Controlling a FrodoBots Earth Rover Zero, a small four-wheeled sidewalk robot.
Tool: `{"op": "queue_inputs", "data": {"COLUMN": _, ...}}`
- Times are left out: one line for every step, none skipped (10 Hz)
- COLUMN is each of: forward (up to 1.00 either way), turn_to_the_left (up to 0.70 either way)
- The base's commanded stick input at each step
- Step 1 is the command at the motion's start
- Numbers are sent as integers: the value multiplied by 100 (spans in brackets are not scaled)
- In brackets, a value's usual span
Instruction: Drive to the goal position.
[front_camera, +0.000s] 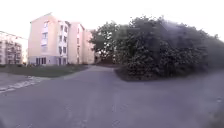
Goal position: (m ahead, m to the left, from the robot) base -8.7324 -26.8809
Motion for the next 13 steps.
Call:
{"op": "queue_inputs", "data": {"forward": 70, "turn_to_the_left": -27}}
{"op": "queue_inputs", "data": {"forward": 70, "turn_to_the_left": -27}}
{"op": "queue_inputs", "data": {"forward": 70, "turn_to_the_left": -27}}
{"op": "queue_inputs", "data": {"forward": 70, "turn_to_the_left": -27}}
{"op": "queue_inputs", "data": {"forward": 70, "turn_to_the_left": -27}}
{"op": "queue_inputs", "data": {"forward": 70, "turn_to_the_left": -27}}
{"op": "queue_inputs", "data": {"forward": 70, "turn_to_the_left": -27}}
{"op": "queue_inputs", "data": {"forward": 23, "turn_to_the_left": -39}}
{"op": "queue_inputs", "data": {"forward": 0, "turn_to_the_left": -45}}
{"op": "queue_inputs", "data": {"forward": 0, "turn_to_the_left": -45}}
{"op": "queue_inputs", "data": {"forward": 0, "turn_to_the_left": -45}}
{"op": "queue_inputs", "data": {"forward": 0, "turn_to_the_left": -45}}
{"op": "queue_inputs", "data": {"forward": 0, "turn_to_the_left": -45}}
